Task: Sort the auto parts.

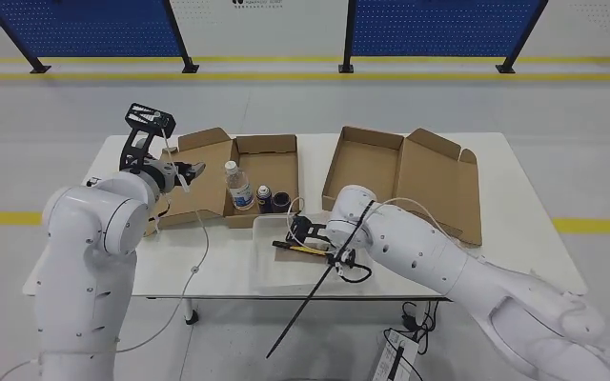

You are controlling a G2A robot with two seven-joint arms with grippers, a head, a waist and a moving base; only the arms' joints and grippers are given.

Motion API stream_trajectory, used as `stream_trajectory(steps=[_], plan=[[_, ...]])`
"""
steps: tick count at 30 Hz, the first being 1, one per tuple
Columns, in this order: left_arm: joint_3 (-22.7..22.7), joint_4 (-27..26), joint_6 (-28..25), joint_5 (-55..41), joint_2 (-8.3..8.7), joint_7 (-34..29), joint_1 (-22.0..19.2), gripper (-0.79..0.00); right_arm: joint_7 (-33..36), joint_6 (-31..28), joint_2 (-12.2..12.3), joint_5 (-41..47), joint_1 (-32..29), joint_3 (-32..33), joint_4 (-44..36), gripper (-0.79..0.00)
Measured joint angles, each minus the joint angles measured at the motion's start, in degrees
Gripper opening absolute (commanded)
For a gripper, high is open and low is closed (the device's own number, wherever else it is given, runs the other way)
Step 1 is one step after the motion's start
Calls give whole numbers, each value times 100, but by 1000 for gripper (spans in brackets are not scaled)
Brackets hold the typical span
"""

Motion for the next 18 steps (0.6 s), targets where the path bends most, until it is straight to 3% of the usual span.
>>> stream_trajectory(steps=[5,18], plan=[[0,0,0,0,0,0,0,0,-101,-120,-151,-23,10,-67,337,-409],[0,0,0,0,0,0,0,0,-249,-440,-505,-8,66,-159,1072,-422]])
